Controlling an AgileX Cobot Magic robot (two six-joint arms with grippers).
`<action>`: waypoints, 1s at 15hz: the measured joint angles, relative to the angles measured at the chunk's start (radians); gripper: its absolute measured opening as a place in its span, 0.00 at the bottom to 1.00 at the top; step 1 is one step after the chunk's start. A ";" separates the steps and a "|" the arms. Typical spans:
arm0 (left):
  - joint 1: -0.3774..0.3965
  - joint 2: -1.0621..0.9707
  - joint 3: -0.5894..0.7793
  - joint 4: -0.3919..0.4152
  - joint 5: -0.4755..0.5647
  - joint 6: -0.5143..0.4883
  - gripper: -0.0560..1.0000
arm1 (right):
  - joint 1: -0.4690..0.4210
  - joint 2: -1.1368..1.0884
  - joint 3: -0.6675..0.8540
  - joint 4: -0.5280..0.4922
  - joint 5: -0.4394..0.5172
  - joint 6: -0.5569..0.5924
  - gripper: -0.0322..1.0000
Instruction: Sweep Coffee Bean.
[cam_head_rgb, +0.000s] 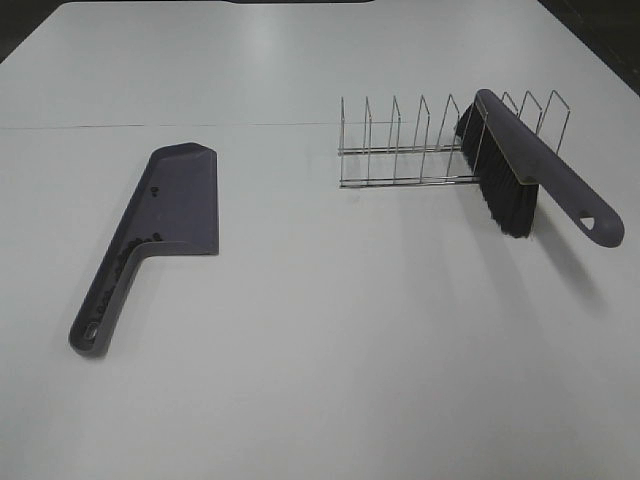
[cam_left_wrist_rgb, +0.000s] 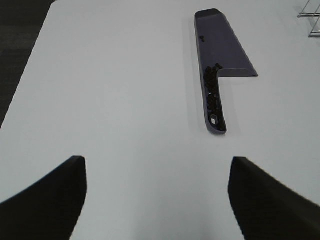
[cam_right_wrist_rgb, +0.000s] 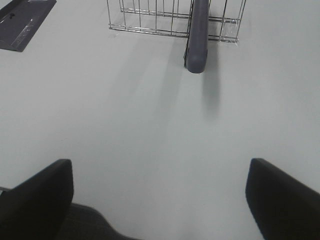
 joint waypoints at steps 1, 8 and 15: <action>0.000 -0.001 0.004 -0.020 -0.014 0.029 0.73 | 0.000 0.000 0.000 0.000 0.000 0.000 0.83; 0.000 -0.007 0.041 -0.063 -0.061 0.063 0.73 | 0.000 0.000 0.000 0.000 0.000 0.000 0.83; 0.000 -0.091 0.041 -0.041 -0.066 0.058 0.73 | 0.000 0.000 0.000 0.000 0.000 0.000 0.83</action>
